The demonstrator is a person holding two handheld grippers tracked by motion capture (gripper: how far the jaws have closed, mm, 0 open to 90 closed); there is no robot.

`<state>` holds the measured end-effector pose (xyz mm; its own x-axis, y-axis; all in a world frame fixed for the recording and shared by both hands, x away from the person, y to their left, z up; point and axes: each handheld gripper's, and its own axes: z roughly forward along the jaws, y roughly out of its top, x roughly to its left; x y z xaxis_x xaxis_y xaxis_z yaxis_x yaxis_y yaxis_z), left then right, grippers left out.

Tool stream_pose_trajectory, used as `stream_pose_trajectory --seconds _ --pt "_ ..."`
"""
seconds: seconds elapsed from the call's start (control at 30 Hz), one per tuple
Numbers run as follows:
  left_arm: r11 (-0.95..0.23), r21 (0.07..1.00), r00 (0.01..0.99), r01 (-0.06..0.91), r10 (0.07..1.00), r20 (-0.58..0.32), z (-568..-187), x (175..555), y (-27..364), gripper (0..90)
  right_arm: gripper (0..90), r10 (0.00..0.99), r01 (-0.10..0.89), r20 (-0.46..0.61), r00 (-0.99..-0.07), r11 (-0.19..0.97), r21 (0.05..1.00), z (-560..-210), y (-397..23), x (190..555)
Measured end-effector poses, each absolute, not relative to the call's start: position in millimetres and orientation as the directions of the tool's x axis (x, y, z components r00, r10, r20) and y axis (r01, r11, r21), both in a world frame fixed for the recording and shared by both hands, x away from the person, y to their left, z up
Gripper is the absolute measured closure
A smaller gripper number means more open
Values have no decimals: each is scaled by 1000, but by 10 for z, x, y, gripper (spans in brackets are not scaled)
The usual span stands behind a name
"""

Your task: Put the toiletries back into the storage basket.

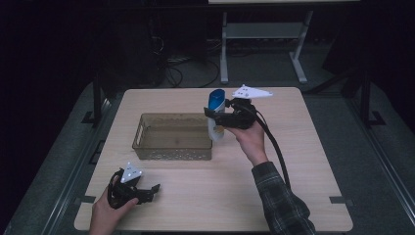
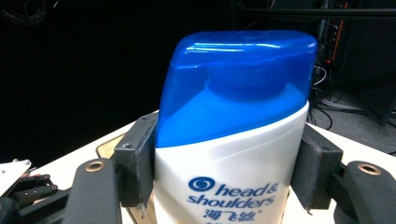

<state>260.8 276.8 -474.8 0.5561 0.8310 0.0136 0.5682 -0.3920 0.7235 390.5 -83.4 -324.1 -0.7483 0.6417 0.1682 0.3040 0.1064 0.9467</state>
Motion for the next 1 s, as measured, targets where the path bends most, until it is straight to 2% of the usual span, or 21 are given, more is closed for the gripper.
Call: stream_pose_trajectory --seconds 1.0 --pt "-393 722 559 569 829 11 -4747 2606 2766 129 336 612 327 172 -772 150 933 -3513 -412 4008"
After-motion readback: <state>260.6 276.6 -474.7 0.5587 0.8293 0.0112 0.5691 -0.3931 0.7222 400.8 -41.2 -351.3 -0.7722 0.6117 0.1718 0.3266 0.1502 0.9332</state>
